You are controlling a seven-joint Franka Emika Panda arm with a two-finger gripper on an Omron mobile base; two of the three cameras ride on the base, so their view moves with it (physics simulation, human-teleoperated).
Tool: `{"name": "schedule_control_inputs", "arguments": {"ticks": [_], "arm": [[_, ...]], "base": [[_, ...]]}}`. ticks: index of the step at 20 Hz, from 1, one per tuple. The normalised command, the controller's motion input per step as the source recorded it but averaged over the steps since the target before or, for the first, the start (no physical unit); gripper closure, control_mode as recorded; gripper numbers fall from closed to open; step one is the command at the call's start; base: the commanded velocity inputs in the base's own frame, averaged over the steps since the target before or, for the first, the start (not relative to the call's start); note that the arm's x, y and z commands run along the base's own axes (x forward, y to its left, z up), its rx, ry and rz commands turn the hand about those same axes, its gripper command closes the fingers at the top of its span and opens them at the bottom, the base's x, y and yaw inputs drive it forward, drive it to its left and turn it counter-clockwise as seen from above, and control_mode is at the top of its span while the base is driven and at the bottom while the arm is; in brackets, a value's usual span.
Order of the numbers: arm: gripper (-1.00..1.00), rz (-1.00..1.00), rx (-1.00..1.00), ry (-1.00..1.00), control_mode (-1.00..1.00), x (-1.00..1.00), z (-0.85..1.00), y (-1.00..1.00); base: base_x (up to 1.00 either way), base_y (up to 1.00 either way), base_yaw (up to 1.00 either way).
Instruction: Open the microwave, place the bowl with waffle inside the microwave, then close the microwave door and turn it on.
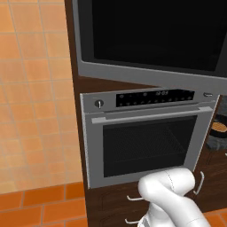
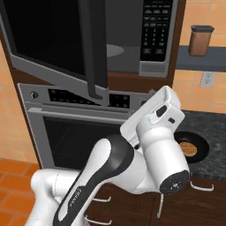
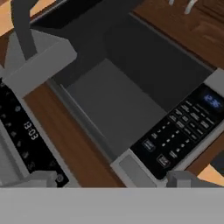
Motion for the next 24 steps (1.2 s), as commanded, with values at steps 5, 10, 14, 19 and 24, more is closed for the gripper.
{"name": "schedule_control_inputs", "arguments": {"ticks": [5,10,14,19,24], "arm": [[-1.00,0.18,-0.10,-0.11,-1.00,0.05,0.02,-0.22],[-1.00,0.29,-0.05,-0.06,-1.00,0.05,0.04,0.15],[-1.00,0.07,-0.10,-0.05,-1.00,0.29,0.00,0.44],[-1.00,-0.09,-0.06,0.00,-1.00,0.36,0.03,0.25],[-1.00,-0.17,-0.03,0.07,-1.00,0.50,0.01,0.02]], "base": [[0.00,0.00,0.00],[0.00,0.00,0.00],[0.00,0.00,0.00],[0.00,0.00,0.00],[0.00,0.00,0.00]]}}
